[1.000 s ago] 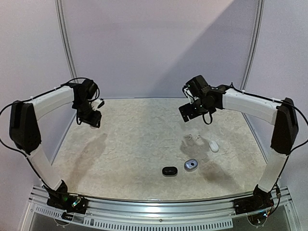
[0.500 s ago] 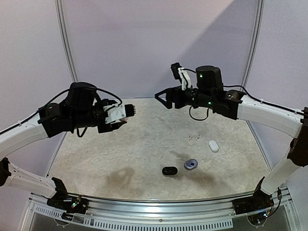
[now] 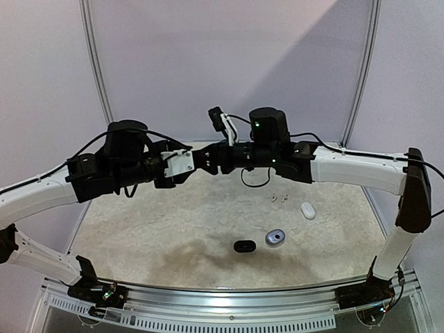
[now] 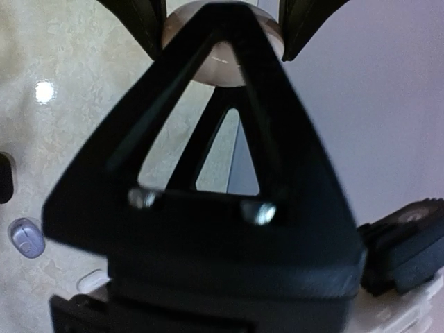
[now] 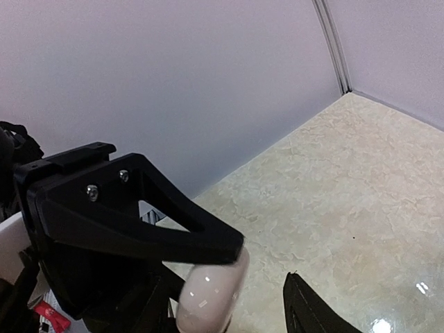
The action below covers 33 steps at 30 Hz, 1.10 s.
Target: Insert the wireless bluetooth earbuds into the charging case
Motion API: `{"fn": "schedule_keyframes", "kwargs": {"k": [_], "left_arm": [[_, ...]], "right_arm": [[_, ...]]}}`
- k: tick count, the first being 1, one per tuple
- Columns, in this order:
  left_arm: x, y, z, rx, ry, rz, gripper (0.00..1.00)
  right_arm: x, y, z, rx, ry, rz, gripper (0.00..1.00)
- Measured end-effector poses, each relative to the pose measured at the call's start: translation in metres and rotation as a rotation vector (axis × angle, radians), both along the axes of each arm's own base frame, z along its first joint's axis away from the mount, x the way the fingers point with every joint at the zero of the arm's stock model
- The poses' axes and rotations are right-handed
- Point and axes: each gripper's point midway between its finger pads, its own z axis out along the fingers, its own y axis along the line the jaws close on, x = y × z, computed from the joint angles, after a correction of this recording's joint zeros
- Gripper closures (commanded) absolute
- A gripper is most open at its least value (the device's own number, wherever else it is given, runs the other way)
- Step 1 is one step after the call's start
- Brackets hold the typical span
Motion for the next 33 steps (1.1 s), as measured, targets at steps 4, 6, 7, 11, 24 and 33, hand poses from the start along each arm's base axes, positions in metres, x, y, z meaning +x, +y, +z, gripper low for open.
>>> {"fn": "schedule_keyframes", "kwargs": {"k": [4,6,7,11,24,33], "left_arm": [[0.006,-0.002,-0.005,0.006,0.000,0.027,1.00],[0.007,-0.001,-0.006,0.013,-0.003,0.035,1.00],[0.007,-0.001,-0.006,0.018,-0.006,0.038,1.00],[0.008,0.000,-0.006,0.017,-0.005,0.051,0.40],[-0.054,0.015,-0.027,-0.221,0.413,-0.115,0.10],[-0.097,0.022,-0.090,-0.373,0.685,-0.198,0.30]], "right_arm": [[0.000,0.015,0.002,0.000,-0.004,0.016,0.78],[0.004,0.015,-0.004,-0.010,0.021,-0.003,0.91],[0.004,0.015,-0.005,-0.008,0.028,-0.005,0.98],[0.005,0.015,-0.005,-0.008,0.045,-0.018,1.00],[-0.032,-0.024,-0.044,-0.324,-0.305,0.201,1.00],[-0.076,-0.032,-0.019,-0.397,-0.693,0.470,1.00]]}}
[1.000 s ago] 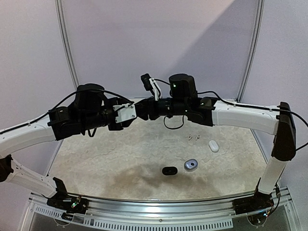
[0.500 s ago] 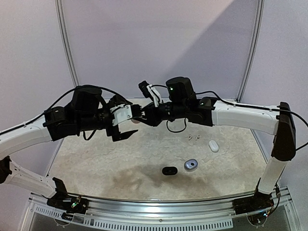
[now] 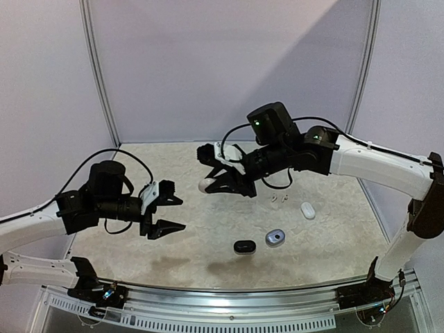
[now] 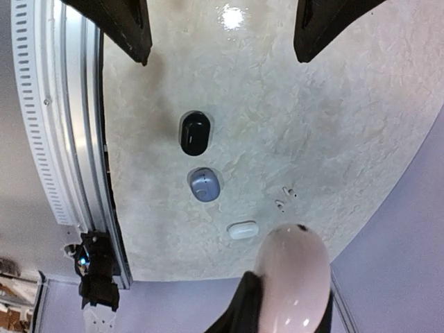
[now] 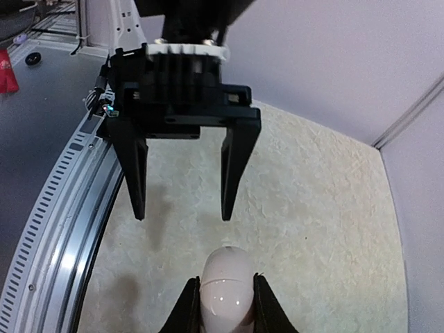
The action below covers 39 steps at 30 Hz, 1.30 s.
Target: Insert the wireless bluetooth earbuds into the charging case
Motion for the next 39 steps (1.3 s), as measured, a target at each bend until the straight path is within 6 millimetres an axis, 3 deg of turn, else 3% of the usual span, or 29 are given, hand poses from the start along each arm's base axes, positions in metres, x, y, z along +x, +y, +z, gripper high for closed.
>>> {"fn": "schedule_keyframes", "kwargs": {"k": [4,8,15,20,30,39], "left_arm": [[-0.002,-0.003,0.007,-0.169,-0.010,0.016,0.30],[-0.003,0.002,0.006,-0.302,0.012,0.063,0.32],[-0.003,0.018,0.023,-0.461,0.018,0.133,0.35],[-0.004,0.022,0.029,-0.502,0.010,0.140,0.37],[-0.002,0.022,0.029,-0.517,0.027,0.147,0.59],[-0.001,0.021,0.024,-0.509,0.049,0.149,0.66]], "right_arm": [[-0.021,0.014,0.011,0.004,-0.104,0.100,1.00],[-0.029,0.028,0.014,-0.008,-0.146,0.141,1.00],[-0.031,0.046,-0.008,-0.078,-0.132,0.152,1.00],[-0.027,0.058,-0.021,-0.122,-0.101,0.156,1.00],[-0.034,0.064,-0.028,-0.145,-0.082,0.174,1.00],[-0.032,0.070,-0.029,-0.141,-0.080,0.177,1.00]]}}
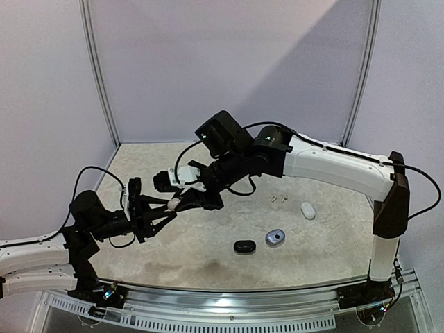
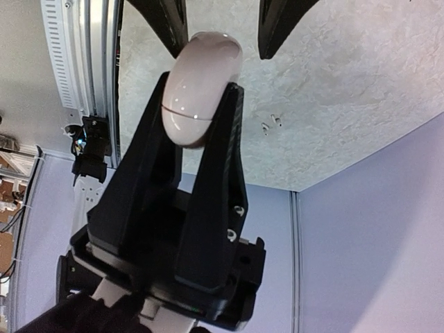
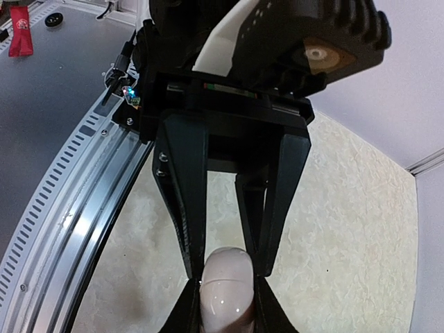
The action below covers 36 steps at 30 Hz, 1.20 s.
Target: Insert the wireless bluetooth earbuds into the charging case
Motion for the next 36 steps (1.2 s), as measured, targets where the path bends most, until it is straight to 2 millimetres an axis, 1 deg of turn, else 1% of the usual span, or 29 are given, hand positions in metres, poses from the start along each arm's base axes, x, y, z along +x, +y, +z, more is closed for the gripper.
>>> {"fn": "schedule_keyframes", "kwargs": {"k": [5,7,9,11,12,15,19,21,25,27,30,32,34,36], "left_arm": [[0.0002,-0.0005,-0.0009,0.002,0.001,-0.001,0.71],[0.0002,-0.0005,0.0000,0.000,-0.002,-0.002,0.69],[0.0003,-0.0005,0.0000,0.000,-0.002,-0.001,0.64],[0.0005,-0.0006,-0.0002,0.001,-0.003,-0.001,0.65],[0.0007,-0.0008,-0.0005,0.002,-0.004,-0.001,0.67],[-0.0002,-0.0012,0.0003,0.001,-0.010,-0.007,0.78],[-0.0022,-0.0020,0.0010,0.010,-0.042,-0.019,1.00],[-0.0024,-0.0020,0.0015,0.018,-0.067,-0.019,1.00],[-0.0023,-0.0021,0.0010,0.021,-0.070,-0.019,1.00],[-0.0022,-0.0021,0.0011,0.021,-0.070,-0.019,1.00],[-0.0020,-0.0020,0.0011,0.021,-0.070,-0.017,1.00],[-0.0013,-0.0016,0.0016,0.017,-0.067,-0.013,1.00],[-0.0005,-0.0010,0.0024,0.013,-0.062,-0.008,1.00],[0.0001,-0.0004,0.0019,0.012,-0.058,-0.003,1.00]], "right_arm": [[0.0016,0.0045,0.0010,0.003,0.000,0.002,1.00],[0.0023,0.0058,-0.0008,-0.003,0.003,0.002,1.00],[0.0024,0.0054,-0.0029,-0.012,0.006,0.001,1.00],[0.0018,0.0043,-0.0041,-0.018,0.009,0.001,1.00],[0.0017,0.0040,-0.0039,-0.020,0.009,0.001,1.00],[0.0019,0.0035,-0.0042,-0.024,0.009,-0.001,1.00],[0.0025,0.0028,-0.0032,-0.029,0.024,-0.016,1.00],[0.0032,0.0022,-0.0029,-0.032,0.038,-0.028,1.00],[0.0038,0.0023,-0.0034,-0.034,0.049,-0.039,0.88],[0.0039,0.0023,-0.0035,-0.035,0.052,-0.044,0.80],[0.0051,0.0026,-0.0034,-0.035,0.058,-0.059,0.73],[0.0066,0.0035,-0.0028,-0.032,0.054,-0.068,0.67],[0.0085,0.0052,-0.0031,-0.025,0.051,-0.077,0.64],[0.0102,0.0067,-0.0040,-0.017,0.052,-0.086,0.57]]}}
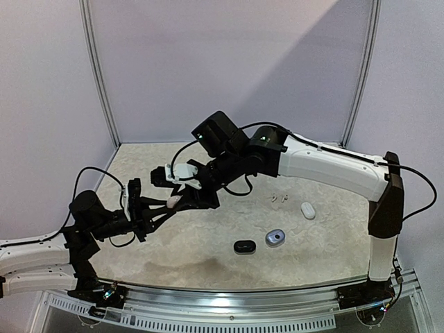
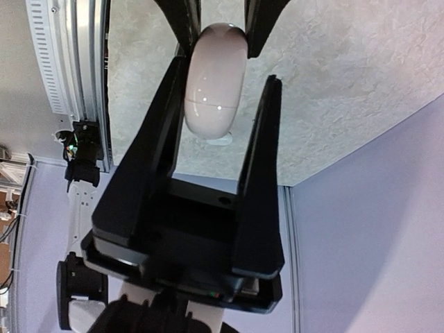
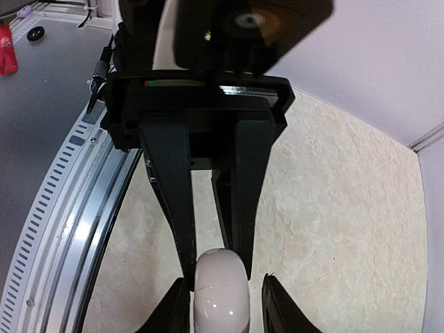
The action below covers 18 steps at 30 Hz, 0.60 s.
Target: Insert the wireless bluetooth earbuds into the charging case
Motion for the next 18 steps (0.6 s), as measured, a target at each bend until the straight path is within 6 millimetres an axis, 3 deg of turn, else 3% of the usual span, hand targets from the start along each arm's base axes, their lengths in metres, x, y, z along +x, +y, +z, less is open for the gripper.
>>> {"fn": "schedule_keyframes", "kwargs": {"k": [8,11,15,18], "left_arm": [[0.000,0.003,0.005,-0.017,-0.014,0.011,1.00],[0.000,0.005,0.011,-0.037,-0.028,0.015,1.00],[0.002,0.009,0.020,-0.065,-0.041,0.026,1.00],[0.001,0.011,0.027,-0.094,-0.040,0.028,1.00]], "right_arm": [[0.009,0.004,0.000,0.036,0.011,-0.045,0.31],[0.007,-0.006,-0.004,0.066,0.054,-0.057,0.20],[0.011,-0.026,0.000,0.128,0.118,-0.083,0.19],[0.013,-0.034,0.017,0.207,0.146,-0.094,0.24]]}}
